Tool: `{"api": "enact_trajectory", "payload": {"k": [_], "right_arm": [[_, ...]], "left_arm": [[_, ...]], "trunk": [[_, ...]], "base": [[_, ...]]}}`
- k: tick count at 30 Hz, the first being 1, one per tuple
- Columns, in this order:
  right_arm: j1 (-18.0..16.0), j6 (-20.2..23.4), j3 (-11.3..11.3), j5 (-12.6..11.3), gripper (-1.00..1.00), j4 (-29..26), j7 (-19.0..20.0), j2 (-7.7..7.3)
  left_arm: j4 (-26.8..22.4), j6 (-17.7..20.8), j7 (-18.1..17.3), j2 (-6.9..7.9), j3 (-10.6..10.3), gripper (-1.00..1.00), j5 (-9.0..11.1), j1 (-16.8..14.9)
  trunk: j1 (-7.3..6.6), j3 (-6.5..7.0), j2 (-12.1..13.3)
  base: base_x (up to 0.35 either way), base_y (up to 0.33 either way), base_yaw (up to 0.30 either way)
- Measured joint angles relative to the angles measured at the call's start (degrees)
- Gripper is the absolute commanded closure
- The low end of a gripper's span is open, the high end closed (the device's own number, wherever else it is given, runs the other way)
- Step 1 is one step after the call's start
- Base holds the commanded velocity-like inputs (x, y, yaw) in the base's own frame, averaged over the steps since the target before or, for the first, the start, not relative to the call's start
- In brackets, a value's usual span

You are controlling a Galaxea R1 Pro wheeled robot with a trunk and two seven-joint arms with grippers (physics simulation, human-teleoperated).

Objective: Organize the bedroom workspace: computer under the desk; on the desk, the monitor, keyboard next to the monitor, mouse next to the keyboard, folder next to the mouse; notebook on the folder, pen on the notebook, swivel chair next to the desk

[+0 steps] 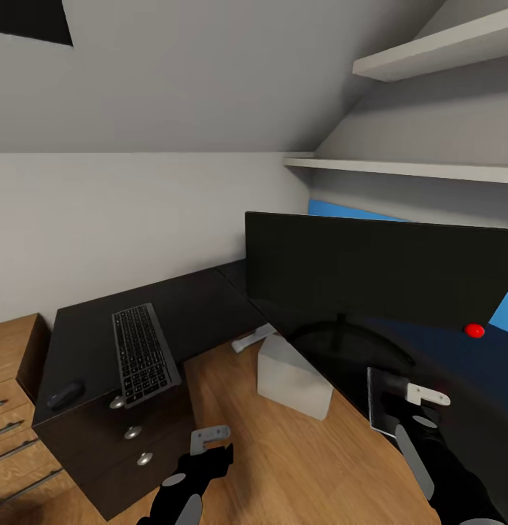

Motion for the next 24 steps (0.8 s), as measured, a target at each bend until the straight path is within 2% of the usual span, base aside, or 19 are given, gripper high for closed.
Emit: {"api": "enact_trajectory", "payload": {"k": [6, 24], "right_arm": [[0.0, 0.0, 0.0, -0.1, -1.0, 0.0, 0.0, 0.0], [0.0, -0.1, 0.0, -0.6, -1.0, 2.3, 0.0, 0.01]], "left_arm": [[0.2, 0.0, 0.0, 0.0, 0.0, -1.0, 0.0, 0.0], [0.4, 0.0, 0.0, -0.07, -0.1, -1.0, 0.0, 0.0]], "trunk": [[0.0, 0.0, 0.0], [-3.95, 3.22, 7.2]], "base": [[-0.001, 0.001, 0.0], [0.0, 0.0, 0.0]]}}
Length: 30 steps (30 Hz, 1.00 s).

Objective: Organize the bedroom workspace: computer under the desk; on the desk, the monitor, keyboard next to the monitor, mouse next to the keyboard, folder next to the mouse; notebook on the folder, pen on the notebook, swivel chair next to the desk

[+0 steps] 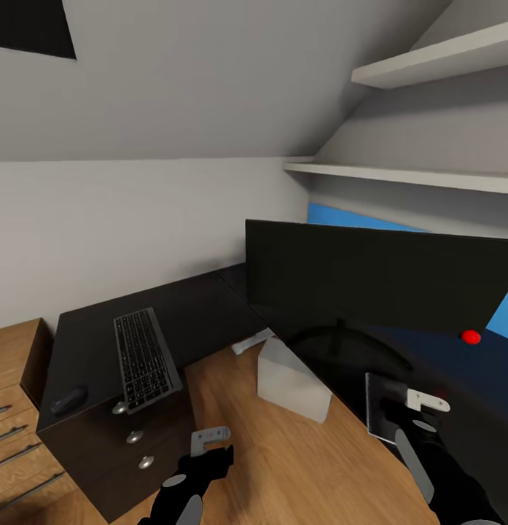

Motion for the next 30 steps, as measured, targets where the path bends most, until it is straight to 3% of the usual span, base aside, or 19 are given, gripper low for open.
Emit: {"api": "enact_trajectory", "payload": {"k": [7, 19, 30], "right_arm": [[0.0, 0.0, 0.0, 0.0, -1.0, 0.0, 0.0, 0.0], [0.0, -0.1, 0.0, 0.0, -1.0, 0.0, 0.0, -0.06], [0.0, -0.1, -0.1, -0.1, -1.0, -0.8, 0.1, -0.09]], "left_arm": [[0.2, 0.0, 0.0, -0.02, 0.0, -1.0, 0.0, 0.0], [0.8, -0.1, 0.2, -0.02, 0.0, -1.0, 0.0, 0.0], [1.3, -0.2, 0.1, -0.08, -0.3, -1.0, -0.3, 0.0]], "trunk": [[-1.54, 1.26, 2.8], [-1.55, 1.26, 2.8], [-1.55, 1.26, 2.8]], "base": [[0.0, 0.0, 0.0], [0.009, 0.0, 0.0], [0.179, 0.0, 0.0]]}}
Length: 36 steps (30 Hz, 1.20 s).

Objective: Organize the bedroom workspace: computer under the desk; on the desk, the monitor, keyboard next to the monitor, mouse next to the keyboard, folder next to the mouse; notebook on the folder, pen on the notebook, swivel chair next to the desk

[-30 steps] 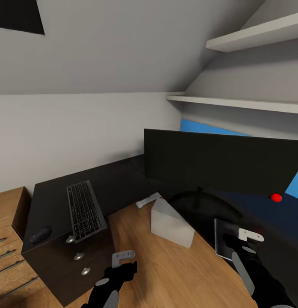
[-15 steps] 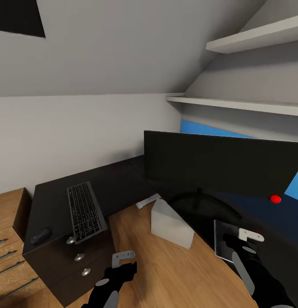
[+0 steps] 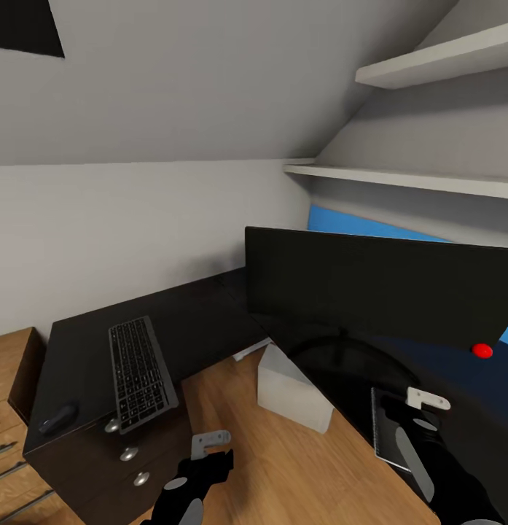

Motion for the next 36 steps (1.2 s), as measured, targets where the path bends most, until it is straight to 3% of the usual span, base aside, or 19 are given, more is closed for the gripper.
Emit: {"api": "enact_trajectory", "payload": {"k": [7, 10, 17, 28, 36], "right_arm": [[0.0, 0.2, -0.1, 0.0, -1.0, -0.1, 0.0, 0.0], [0.0, 0.2, -0.1, 0.0, -1.0, 0.0, 0.0, 0.0], [0.0, 0.3, -0.1, 0.0, -1.0, 0.0, 0.0, 0.0], [0.0, 0.2, -0.1, 0.0, -1.0, 0.0, -0.1, 0.0], [0.0, 0.2, -0.1, 0.3, -1.0, 0.0, -0.1, 0.0]], "left_arm": [[-0.2, -0.1, 0.0, -0.03, -1.9, -1.0, 0.0, 0.0], [-0.3, -0.1, 0.0, -0.03, -2.2, -1.0, 0.0, 0.0], [-0.3, -0.1, 0.0, -0.03, -2.3, -1.0, 0.0, 0.0], [-0.3, -0.1, 0.1, -0.03, -2.3, -1.0, 0.0, 0.0], [-0.3, -0.1, 0.2, -0.03, -2.2, -1.0, 0.0, 0.0]], "trunk": [[0.01, 0.0, 0.0], [0.66, -0.53, -1.2], [2.2, -1.79, -4.0], [2.21, -1.8, -4.0], [3.96, -3.22, -7.2]], "base": [[0.024, 0.0, 0.0], [0.003, 0.0, 0.0], [0.0, 0.0, 0.0], [0.0, 0.0, 0.0], [0.0, 0.0, 0.0]]}}
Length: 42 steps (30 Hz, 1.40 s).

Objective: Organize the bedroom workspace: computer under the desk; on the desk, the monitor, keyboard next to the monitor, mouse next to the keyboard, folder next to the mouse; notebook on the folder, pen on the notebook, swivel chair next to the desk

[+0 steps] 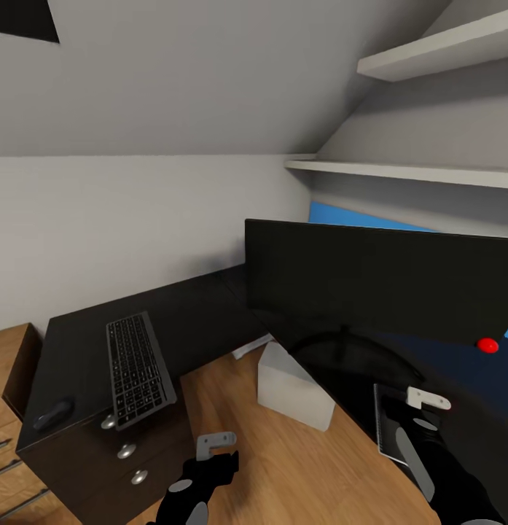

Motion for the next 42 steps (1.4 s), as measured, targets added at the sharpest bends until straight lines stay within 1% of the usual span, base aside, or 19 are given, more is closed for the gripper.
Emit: {"api": "enact_trajectory", "payload": {"k": [5, 30, 36, 42], "right_arm": [[0.0, 0.0, 0.0, 0.2, -1.0, -1.1, -0.1, 0.0], [0.0, 0.1, 0.0, 0.4, -1.0, -1.1, -0.1, -0.01], [0.0, 0.2, 0.0, 0.6, -1.0, -1.1, 0.0, -0.03], [0.0, 0.1, 0.0, 0.7, -1.0, -1.1, -0.1, -0.02]], "left_arm": [[0.0, 0.0, 0.0, 0.0, 0.0, -1.0, 0.0, 0.0], [0.1, 0.0, -0.1, 0.25, 0.1, -1.0, 0.1, 0.0], [0.2, 0.0, -0.1, 0.26, 0.1, -1.0, 0.2, 0.0], [0.2, 0.0, -0.1, 0.26, 0.1, -1.0, 0.2, 0.0]], "trunk": [[1.1, -0.9, -2.0], [1.11, -0.9, -2.0], [1.12, -0.9, -2.0], [1.11, -0.9, -2.0]], "base": [[0.0, 0.0, 0.0], [-0.001, 0.001, 0.0], [-0.134, 0.154, 0.0], [-0.05, 0.054, 0.0]]}}
